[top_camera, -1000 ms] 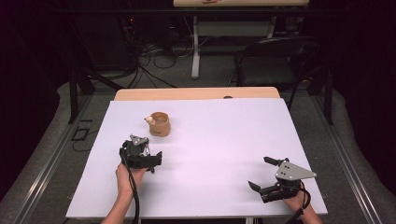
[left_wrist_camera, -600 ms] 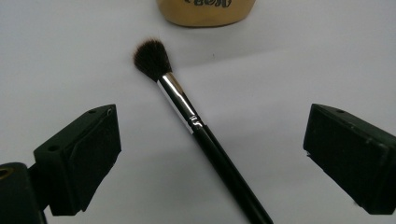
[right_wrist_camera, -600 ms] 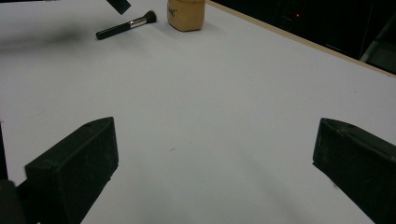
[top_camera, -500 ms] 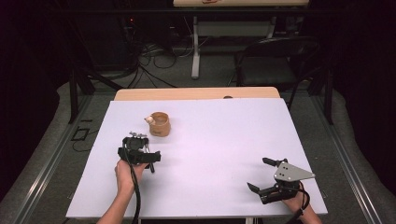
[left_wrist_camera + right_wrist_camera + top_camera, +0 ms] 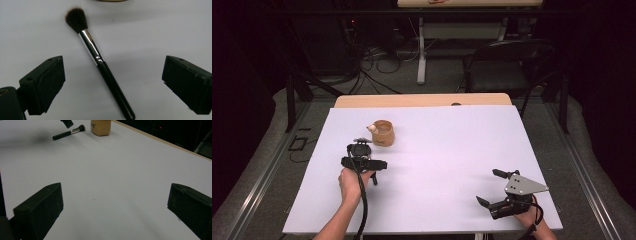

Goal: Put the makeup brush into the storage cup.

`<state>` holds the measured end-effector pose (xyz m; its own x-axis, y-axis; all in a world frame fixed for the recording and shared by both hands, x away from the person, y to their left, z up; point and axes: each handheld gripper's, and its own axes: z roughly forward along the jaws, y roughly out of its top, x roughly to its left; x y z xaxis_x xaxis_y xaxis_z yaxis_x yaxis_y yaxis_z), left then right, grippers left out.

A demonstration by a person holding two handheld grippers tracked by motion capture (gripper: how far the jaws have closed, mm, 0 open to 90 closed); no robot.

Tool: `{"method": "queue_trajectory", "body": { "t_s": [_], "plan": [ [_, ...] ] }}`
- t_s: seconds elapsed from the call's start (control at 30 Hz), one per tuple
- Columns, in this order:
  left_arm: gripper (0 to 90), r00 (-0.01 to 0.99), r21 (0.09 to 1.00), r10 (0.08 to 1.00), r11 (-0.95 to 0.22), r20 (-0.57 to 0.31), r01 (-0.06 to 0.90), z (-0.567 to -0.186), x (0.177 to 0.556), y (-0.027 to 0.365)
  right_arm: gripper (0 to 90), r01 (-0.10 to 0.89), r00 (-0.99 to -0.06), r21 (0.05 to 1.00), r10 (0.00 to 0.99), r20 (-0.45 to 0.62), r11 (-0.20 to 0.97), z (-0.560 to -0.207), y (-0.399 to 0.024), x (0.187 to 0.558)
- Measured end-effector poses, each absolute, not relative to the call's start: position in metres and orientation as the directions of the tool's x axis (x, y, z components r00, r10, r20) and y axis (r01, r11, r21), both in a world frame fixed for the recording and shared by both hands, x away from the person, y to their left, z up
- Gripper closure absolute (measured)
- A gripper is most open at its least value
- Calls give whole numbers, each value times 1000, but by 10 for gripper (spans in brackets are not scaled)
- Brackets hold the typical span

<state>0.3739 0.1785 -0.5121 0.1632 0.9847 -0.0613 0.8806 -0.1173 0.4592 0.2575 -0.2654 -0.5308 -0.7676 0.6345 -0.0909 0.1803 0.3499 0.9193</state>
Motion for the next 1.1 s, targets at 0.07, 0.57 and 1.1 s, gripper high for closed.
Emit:
{"method": "queue_trajectory", "body": {
  "t_s": [0.07, 0.57, 1.1],
  "plan": [
    [54, 153, 445, 986, -107, -69, 889, -510, 376, 178, 0, 176, -768, 920, 633, -93, 350, -530, -266, 257],
    [127, 45, 283, 992, -10, -117, 959, -504, 395, 185, 0, 185, -770, 919, 632, -84, 348, -530, -265, 258],
    [346, -11, 171, 989, 37, -149, 985, -515, 412, 186, 0, 185, -771, 914, 630, -92, 361, -531, -264, 259]
  ]
}}
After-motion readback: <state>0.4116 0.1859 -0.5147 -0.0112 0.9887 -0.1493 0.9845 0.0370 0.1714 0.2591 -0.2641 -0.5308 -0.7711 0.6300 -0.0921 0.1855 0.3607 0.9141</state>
